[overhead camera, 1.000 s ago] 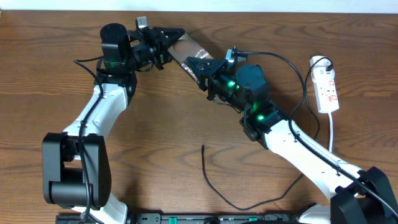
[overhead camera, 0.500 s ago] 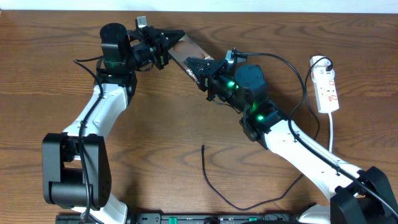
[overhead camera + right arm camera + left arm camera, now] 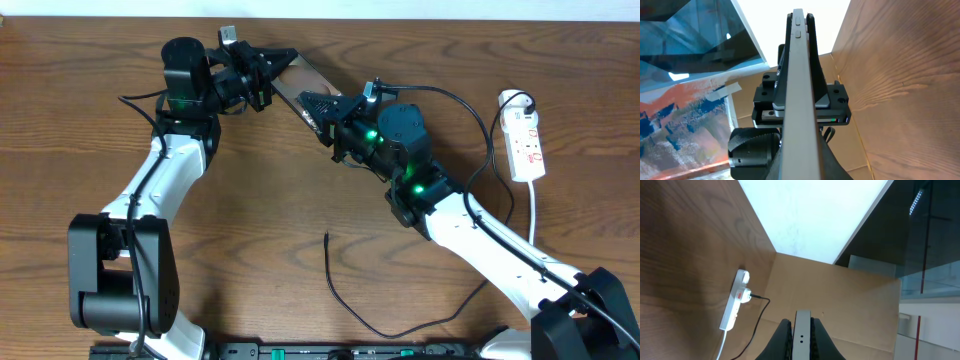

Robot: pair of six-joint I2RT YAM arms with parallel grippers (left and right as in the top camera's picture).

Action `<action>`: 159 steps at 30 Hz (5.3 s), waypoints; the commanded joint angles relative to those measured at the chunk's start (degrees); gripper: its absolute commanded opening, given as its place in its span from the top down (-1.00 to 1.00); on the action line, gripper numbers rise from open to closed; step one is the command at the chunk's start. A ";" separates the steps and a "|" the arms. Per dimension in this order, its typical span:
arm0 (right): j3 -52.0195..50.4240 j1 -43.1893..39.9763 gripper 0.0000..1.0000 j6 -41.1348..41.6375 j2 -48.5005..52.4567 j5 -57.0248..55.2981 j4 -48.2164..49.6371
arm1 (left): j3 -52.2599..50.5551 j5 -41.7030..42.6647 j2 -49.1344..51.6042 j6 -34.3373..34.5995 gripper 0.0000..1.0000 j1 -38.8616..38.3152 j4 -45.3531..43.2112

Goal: Plug charger to phone and switch on socket

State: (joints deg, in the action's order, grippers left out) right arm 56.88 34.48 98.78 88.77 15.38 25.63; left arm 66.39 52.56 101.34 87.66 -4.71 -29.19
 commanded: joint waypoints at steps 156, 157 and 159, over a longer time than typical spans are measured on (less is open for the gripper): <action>12.72 -1.44 0.98 -64.15 22.47 55.12 -40.26 | 1.22 29.05 -1.38 -21.64 0.85 27.52 -0.92; 12.72 -2.14 0.98 -64.13 22.47 55.41 -38.86 | 1.22 29.09 -1.38 -21.64 0.85 27.69 -1.57; 12.72 -3.72 0.98 -64.39 22.47 53.75 -35.19 | 1.22 29.14 -1.38 -21.51 0.85 27.93 -3.37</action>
State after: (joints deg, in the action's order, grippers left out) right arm 69.21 32.77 38.09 110.78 58.78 -12.29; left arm 66.39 81.43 101.34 65.93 22.28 -30.26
